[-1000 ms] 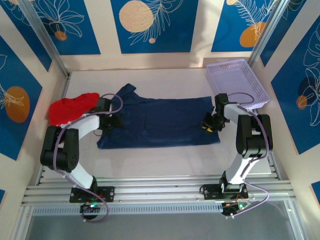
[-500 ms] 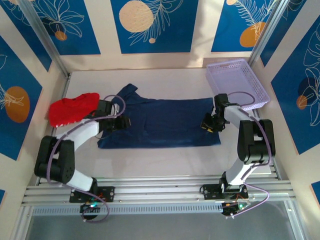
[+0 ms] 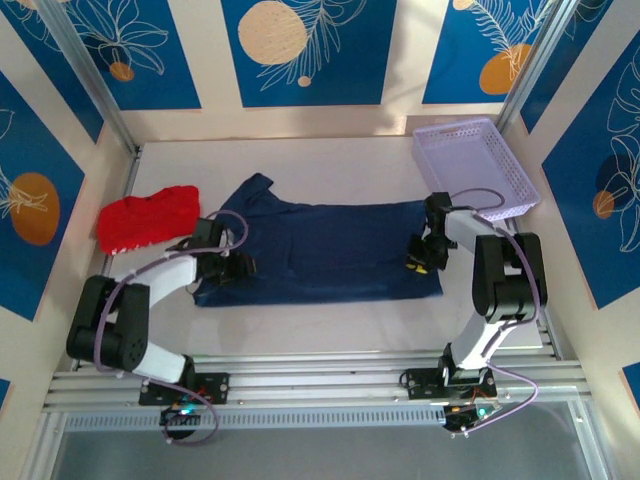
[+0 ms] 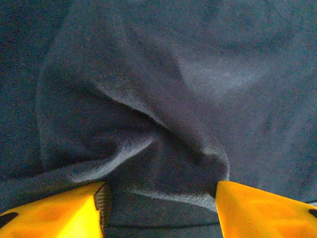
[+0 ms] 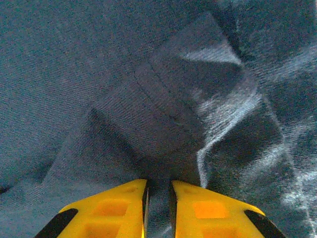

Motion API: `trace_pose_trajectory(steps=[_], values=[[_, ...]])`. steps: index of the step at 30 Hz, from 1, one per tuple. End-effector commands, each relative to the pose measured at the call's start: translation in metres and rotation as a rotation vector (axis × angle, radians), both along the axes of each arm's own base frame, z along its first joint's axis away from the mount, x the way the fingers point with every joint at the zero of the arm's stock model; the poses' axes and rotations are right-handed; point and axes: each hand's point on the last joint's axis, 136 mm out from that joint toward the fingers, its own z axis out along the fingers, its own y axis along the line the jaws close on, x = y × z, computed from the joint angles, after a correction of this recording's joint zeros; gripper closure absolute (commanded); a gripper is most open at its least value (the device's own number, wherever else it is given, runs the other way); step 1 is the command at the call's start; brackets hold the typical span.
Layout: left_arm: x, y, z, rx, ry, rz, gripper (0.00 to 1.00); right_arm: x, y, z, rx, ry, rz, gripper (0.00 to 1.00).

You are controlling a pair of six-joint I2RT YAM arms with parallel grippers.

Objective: Fold the inside-out t-shirt

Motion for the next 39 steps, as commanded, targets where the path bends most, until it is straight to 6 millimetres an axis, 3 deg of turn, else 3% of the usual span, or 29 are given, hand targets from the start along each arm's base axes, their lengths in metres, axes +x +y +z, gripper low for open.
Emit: trace_pose_trajectory(steps=[1, 3, 5, 10, 13, 18, 22, 30, 39], values=[[-0.045, 0.009, -0.014, 0.02, 0.112, 0.038, 0.41, -0.039, -0.003, -0.001, -0.028, 0.101, -0.023, 0.79], [-0.048, 0.009, -0.006, 0.006, 0.084, 0.051, 0.41, -0.044, 0.0, 0.004, -0.026, 0.088, -0.027, 0.79], [-0.035, 0.009, 0.012, 0.009, 0.019, 0.054, 0.41, -0.04, 0.003, 0.014, -0.03, 0.03, -0.014, 0.78], [0.038, 0.013, 0.069, 0.073, -0.181, 0.071, 0.4, 0.011, 0.018, 0.059, 0.0, -0.236, 0.041, 0.7], [0.086, 0.017, 0.082, 0.13, -0.24, 0.072, 0.4, 0.033, 0.034, 0.071, 0.038, -0.328, 0.074, 0.66], [0.147, 0.01, 0.072, 0.206, -0.216, -0.006, 0.39, 0.049, 0.046, 0.072, 0.043, -0.345, 0.111, 0.59], [0.182, 0.0, 0.062, 0.275, -0.178, -0.083, 0.39, 0.056, 0.054, 0.069, 0.074, -0.357, 0.126, 0.56], [0.225, -0.024, 0.036, 0.485, -0.101, -0.226, 0.37, 0.063, 0.062, 0.064, 0.097, -0.349, 0.151, 0.55], [0.258, -0.043, 0.016, 0.622, -0.097, -0.325, 0.38, 0.059, 0.064, 0.06, 0.11, -0.343, 0.156, 0.55]])
